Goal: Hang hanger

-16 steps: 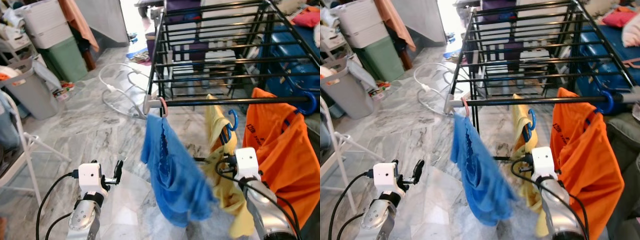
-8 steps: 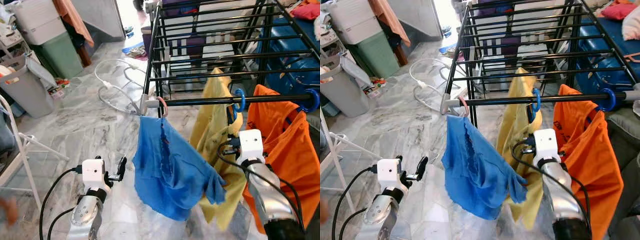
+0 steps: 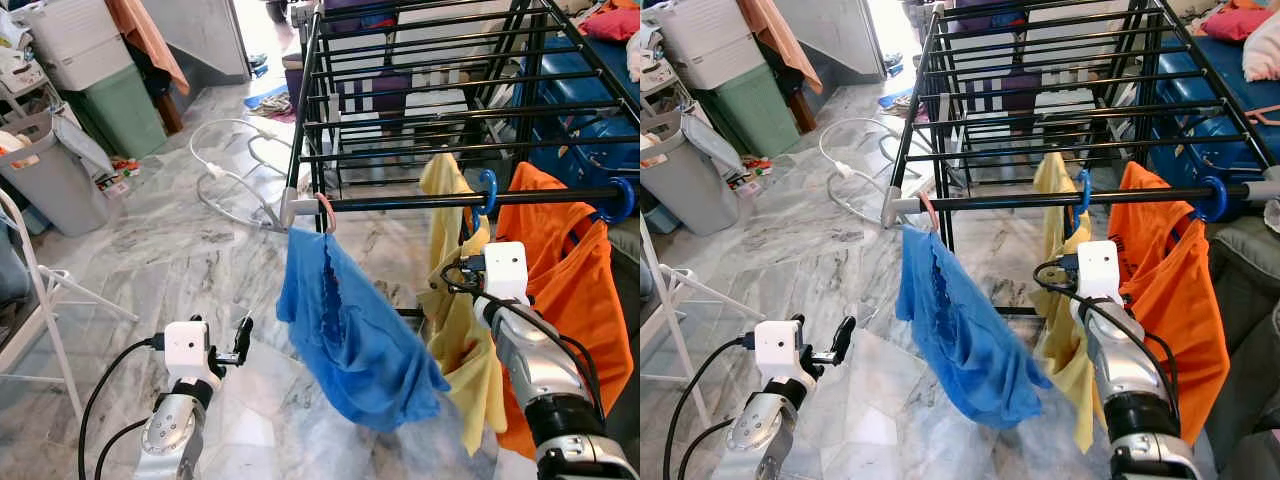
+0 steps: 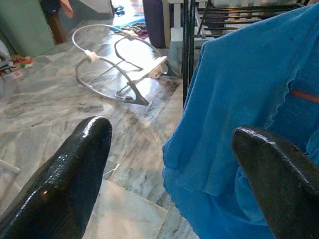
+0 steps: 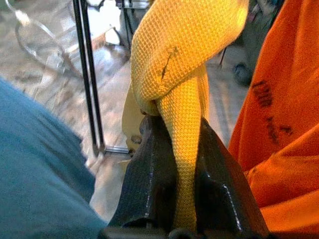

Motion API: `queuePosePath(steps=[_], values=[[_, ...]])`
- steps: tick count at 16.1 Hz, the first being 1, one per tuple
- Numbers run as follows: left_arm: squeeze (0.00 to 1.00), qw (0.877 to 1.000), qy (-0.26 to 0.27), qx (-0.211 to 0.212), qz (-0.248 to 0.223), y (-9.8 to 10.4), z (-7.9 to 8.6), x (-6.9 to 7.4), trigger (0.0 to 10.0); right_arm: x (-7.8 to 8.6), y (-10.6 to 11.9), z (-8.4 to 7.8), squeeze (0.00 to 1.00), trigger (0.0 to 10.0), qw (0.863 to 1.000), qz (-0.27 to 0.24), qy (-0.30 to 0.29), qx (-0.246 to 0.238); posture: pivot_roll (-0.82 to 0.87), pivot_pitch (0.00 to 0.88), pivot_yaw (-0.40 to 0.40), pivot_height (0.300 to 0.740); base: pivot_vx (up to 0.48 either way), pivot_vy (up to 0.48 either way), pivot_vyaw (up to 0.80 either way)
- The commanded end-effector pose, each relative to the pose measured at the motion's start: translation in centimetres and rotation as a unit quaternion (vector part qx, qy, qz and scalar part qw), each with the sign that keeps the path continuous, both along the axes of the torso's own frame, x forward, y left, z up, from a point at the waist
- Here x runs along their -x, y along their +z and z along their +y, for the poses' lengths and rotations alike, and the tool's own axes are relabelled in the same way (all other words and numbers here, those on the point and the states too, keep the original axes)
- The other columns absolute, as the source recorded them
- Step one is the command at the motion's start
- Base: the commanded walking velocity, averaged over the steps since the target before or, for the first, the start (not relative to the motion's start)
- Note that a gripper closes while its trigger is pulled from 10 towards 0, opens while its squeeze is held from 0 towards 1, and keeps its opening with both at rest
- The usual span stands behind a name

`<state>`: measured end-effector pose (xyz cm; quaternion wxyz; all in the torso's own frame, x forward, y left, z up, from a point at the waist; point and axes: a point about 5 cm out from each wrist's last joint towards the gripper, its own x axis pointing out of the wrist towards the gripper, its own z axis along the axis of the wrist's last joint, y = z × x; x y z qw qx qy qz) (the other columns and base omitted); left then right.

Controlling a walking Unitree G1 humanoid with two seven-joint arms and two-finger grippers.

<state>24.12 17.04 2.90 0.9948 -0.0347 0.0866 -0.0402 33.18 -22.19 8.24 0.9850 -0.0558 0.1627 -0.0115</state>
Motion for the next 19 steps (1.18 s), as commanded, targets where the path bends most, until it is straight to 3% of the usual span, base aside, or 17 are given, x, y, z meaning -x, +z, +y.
queuePosePath(steps=[1,4,9,10,11,12,19], values=[[0.00,1.000,0.010,-0.011,0.008,-0.3,0.6,0.2,10.0,-0.8,0.7,0.4,0.00,10.0,1.000,0.004,0.011,-0.009,-0.18,0.000,0.146,0.740,0.000,0.000,0.00],[0.00,1.000,0.010,-0.012,0.012,-0.5,0.7,0.3,10.0,-0.2,-0.9,0.2,0.00,10.0,0.999,0.049,0.012,-0.021,-0.17,0.000,0.141,0.740,0.000,0.000,0.00],[0.00,1.000,0.008,-0.015,0.016,-0.6,0.8,0.5,10.0,0.4,-2.1,-0.2,0.00,10.0,0.997,0.074,0.013,-0.020,-0.17,0.000,0.143,0.740,0.000,0.000,0.00],[0.00,1.000,0.007,-0.015,0.016,-0.6,0.8,0.4,10.0,0.5,-2.2,-0.3,0.30,10.0,0.997,0.074,0.012,-0.022,-0.17,0.000,0.143,0.740,0.000,0.000,0.00],[0.00,1.000,0.007,-0.015,0.016,-0.6,0.8,0.4,10.0,0.5,-2.2,-0.4,0.93,10.0,0.997,0.075,0.011,-0.023,-0.17,0.000,0.144,0.740,0.000,0.000,0.00],[0.00,1.000,0.007,-0.016,0.016,-0.6,0.8,0.4,10.0,0.5,-2.1,-0.5,1.00,10.0,0.997,0.071,0.009,-0.023,-0.17,0.000,0.144,0.740,0.000,0.000,0.00],[0.00,1.000,0.006,-0.016,0.018,-0.7,0.7,0.3,10.0,0.4,-1.0,-0.9,1.00,10.0,1.000,0.020,0.011,0.008,-0.17,0.000,0.149,0.740,0.000,0.000,0.00]])
